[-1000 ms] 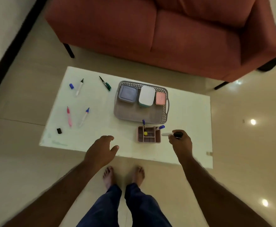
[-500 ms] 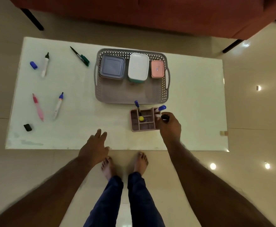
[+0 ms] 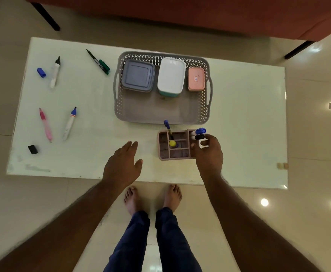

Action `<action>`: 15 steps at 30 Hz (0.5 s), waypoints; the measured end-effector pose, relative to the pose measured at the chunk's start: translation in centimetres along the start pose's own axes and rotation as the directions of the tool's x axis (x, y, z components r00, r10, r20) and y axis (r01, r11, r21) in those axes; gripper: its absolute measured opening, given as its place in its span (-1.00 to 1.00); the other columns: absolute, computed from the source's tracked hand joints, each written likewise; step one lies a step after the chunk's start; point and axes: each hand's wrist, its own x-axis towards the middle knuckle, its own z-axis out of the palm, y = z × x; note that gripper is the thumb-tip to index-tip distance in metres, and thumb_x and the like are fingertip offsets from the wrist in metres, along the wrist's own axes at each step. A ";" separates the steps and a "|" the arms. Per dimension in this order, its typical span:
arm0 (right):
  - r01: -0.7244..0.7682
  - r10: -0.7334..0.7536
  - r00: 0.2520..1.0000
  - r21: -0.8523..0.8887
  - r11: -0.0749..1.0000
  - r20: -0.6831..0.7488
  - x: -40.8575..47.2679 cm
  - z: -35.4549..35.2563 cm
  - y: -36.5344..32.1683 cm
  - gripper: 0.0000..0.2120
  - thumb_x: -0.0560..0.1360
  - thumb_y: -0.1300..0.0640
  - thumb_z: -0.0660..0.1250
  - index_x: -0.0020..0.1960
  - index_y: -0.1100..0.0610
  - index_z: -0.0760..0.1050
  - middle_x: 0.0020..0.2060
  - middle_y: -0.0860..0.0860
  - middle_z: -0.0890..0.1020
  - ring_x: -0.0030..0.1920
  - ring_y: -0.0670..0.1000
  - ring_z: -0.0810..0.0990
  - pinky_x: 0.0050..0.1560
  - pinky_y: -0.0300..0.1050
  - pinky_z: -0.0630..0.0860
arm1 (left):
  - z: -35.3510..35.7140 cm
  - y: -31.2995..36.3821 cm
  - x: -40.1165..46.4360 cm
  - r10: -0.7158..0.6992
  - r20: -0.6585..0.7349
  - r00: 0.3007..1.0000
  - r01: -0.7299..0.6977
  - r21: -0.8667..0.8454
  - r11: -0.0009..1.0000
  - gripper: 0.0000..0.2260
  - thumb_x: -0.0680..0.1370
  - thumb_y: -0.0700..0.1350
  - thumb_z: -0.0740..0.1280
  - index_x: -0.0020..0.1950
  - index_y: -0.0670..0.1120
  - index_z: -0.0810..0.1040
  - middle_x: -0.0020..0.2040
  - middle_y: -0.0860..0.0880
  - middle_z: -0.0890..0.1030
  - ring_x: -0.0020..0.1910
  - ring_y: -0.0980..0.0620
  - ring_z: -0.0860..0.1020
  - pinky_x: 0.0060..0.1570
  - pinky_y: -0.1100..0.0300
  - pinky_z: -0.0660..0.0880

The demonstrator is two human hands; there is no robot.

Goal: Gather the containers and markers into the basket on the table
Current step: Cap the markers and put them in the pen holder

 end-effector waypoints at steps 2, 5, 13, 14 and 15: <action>-0.028 0.030 0.999 0.050 0.998 -0.034 -0.8 -0.6 0.5 -0.53 0.48 -0.08 0.40 0.34 -0.02 0.40 0.07 -0.11 0.56 0.01 -0.06 0.59 -0.10 -0.19 0.48 | 0.0 0.0 -0.1 0.010 -0.046 0.999 -0.010 -0.004 1.000 -0.41 0.61 0.09 0.23 0.58 -0.06 0.16 0.57 -0.07 0.23 0.51 -0.09 0.27 0.41 0.00 0.31; 0.044 -0.034 0.985 0.061 0.997 -0.169 -4.2 -1.7 0.8 -0.65 0.51 0.00 0.38 0.26 -0.02 0.43 0.02 -0.13 0.55 -0.03 -0.06 0.58 -0.05 -0.06 0.56 | -0.5 0.1 -0.6 0.041 -0.128 0.991 -0.041 0.005 0.999 -0.42 0.60 0.10 0.25 0.55 -0.09 0.23 0.53 -0.10 0.32 0.48 -0.09 0.33 0.40 0.02 0.32; 0.611 -0.607 0.792 -0.102 0.785 0.066 -9.9 -0.1 -5.2 -0.66 0.53 -0.01 0.33 0.27 0.06 0.51 0.22 -0.02 0.58 0.24 -0.04 0.50 0.10 -0.16 0.48 | -4.7 -0.6 -1.6 0.041 -0.415 0.909 -0.047 -0.004 0.999 -0.46 0.57 0.13 0.25 0.46 -0.13 0.39 0.42 -0.12 0.48 0.38 -0.10 0.47 0.32 0.00 0.43; 0.663 -0.654 0.748 -0.092 0.743 0.111 -10.1 0.5 -6.7 -0.65 0.54 -0.02 0.33 0.28 0.07 0.51 0.24 -0.02 0.58 0.27 -0.05 0.48 0.16 -0.16 0.45 | -5.4 -1.3 -1.5 0.016 -0.451 0.893 -0.029 -0.021 0.999 -0.46 0.57 0.13 0.25 0.45 -0.14 0.41 0.40 -0.13 0.49 0.37 -0.10 0.48 0.32 -0.01 0.45; 0.705 -0.689 0.707 -0.083 0.704 0.157 -10.1 1.3 -8.1 -0.65 0.55 -0.03 0.32 0.29 0.07 0.51 0.25 -0.03 0.58 0.28 -0.05 0.48 0.21 -0.16 0.43 | -6.1 -2.1 -1.4 -0.016 -0.484 0.875 -0.007 -0.046 0.999 -0.47 0.56 0.13 0.25 0.44 -0.15 0.42 0.38 -0.13 0.51 0.36 -0.09 0.49 0.30 -0.02 0.46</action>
